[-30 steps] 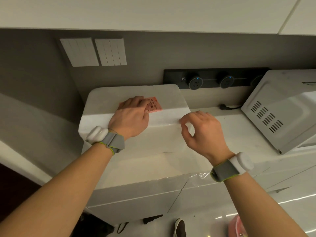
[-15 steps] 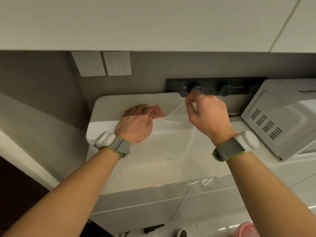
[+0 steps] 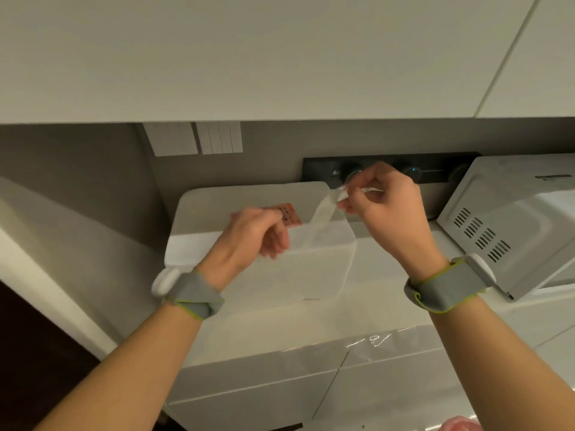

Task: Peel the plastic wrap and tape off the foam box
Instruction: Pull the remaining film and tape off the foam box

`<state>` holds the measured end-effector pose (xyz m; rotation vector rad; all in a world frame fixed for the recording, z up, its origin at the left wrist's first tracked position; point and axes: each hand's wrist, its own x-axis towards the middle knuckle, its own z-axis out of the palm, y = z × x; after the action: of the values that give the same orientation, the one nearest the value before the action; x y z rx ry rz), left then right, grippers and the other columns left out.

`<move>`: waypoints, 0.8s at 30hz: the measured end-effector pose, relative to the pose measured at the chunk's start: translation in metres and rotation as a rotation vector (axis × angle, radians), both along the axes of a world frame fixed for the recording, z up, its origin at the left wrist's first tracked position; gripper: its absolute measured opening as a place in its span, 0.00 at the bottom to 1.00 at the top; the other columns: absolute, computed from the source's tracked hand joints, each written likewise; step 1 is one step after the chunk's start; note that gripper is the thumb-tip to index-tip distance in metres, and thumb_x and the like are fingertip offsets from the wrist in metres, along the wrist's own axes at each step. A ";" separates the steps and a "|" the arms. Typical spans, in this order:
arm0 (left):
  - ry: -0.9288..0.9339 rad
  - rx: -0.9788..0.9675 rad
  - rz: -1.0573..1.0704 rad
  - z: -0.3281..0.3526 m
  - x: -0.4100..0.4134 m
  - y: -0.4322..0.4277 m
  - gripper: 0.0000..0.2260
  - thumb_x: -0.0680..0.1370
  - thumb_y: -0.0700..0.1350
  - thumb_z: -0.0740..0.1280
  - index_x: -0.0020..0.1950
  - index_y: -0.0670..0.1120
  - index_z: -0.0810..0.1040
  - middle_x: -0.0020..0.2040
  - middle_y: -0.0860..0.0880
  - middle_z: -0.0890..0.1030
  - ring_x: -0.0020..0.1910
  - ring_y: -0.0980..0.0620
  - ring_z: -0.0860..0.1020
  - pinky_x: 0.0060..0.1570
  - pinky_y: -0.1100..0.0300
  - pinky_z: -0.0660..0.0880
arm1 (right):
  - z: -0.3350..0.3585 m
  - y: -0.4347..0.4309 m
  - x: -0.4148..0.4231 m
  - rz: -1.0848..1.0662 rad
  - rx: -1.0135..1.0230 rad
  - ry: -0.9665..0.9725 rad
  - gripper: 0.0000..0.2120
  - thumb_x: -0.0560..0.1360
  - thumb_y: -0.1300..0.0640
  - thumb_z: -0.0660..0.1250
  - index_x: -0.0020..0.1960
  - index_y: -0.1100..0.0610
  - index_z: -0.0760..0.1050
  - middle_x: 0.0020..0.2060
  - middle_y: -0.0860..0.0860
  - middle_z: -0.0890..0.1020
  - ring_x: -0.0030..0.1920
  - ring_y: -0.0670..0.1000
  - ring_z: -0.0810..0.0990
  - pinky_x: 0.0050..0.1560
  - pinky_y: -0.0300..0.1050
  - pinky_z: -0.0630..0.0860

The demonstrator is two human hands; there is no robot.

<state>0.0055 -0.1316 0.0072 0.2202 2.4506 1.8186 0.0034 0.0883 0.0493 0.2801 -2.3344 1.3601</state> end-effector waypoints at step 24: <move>-0.356 0.306 0.365 -0.147 0.101 -0.019 0.15 0.72 0.35 0.73 0.56 0.43 0.75 0.45 0.43 0.84 0.38 0.48 0.81 0.42 0.57 0.78 | -0.216 -0.078 0.153 0.158 -0.488 -0.422 0.10 0.76 0.67 0.69 0.48 0.53 0.81 0.47 0.50 0.86 0.52 0.50 0.85 0.53 0.39 0.80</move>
<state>0.1063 -0.1506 -0.1400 -0.5238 2.0603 2.1417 0.1560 0.0108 -0.1662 0.0259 -2.2229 2.1864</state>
